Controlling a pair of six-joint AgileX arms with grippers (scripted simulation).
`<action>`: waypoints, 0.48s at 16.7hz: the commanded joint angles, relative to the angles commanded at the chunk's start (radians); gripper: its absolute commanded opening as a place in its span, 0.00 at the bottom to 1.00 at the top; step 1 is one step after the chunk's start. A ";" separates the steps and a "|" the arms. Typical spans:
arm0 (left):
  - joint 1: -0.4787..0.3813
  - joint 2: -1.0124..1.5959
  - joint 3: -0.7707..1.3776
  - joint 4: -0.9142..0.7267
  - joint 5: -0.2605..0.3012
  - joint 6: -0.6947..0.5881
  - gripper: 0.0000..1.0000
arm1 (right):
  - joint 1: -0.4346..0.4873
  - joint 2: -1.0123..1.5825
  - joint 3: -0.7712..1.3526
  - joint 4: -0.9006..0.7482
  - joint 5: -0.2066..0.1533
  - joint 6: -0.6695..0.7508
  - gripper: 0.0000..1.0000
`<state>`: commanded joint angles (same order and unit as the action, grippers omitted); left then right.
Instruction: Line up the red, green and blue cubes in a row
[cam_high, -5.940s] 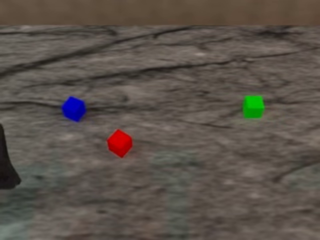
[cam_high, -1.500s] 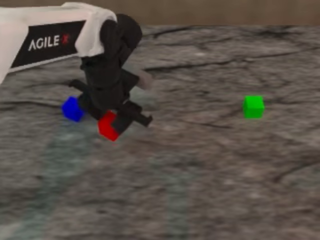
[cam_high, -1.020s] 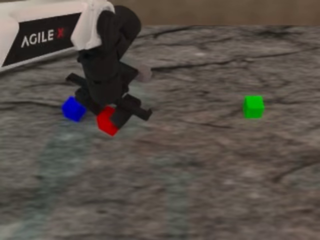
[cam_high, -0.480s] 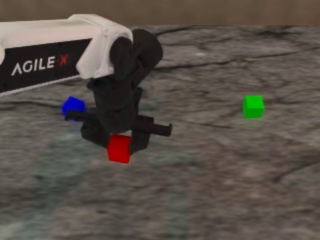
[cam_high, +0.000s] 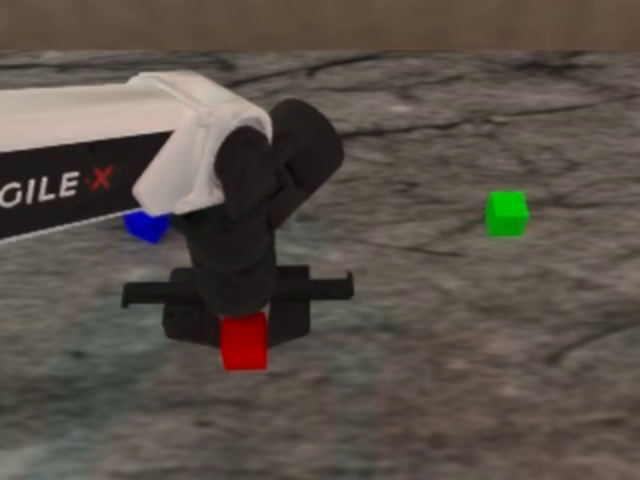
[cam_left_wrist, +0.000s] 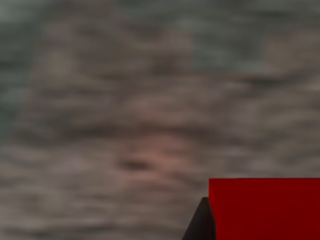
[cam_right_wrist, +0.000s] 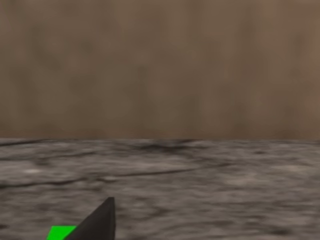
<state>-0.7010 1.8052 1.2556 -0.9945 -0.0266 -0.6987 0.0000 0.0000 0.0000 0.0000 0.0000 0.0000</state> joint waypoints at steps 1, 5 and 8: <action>0.000 0.000 0.000 0.000 0.000 0.000 0.00 | 0.000 0.000 0.000 0.000 0.000 0.000 1.00; 0.004 0.011 -0.008 0.015 0.001 0.004 0.00 | 0.000 0.000 0.000 0.000 0.000 0.000 1.00; 0.005 0.046 -0.062 0.110 0.001 0.003 0.00 | 0.000 0.000 0.000 0.000 0.000 0.000 1.00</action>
<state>-0.6958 1.8516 1.1933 -0.8846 -0.0258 -0.6954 0.0000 0.0000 0.0000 0.0000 0.0000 0.0000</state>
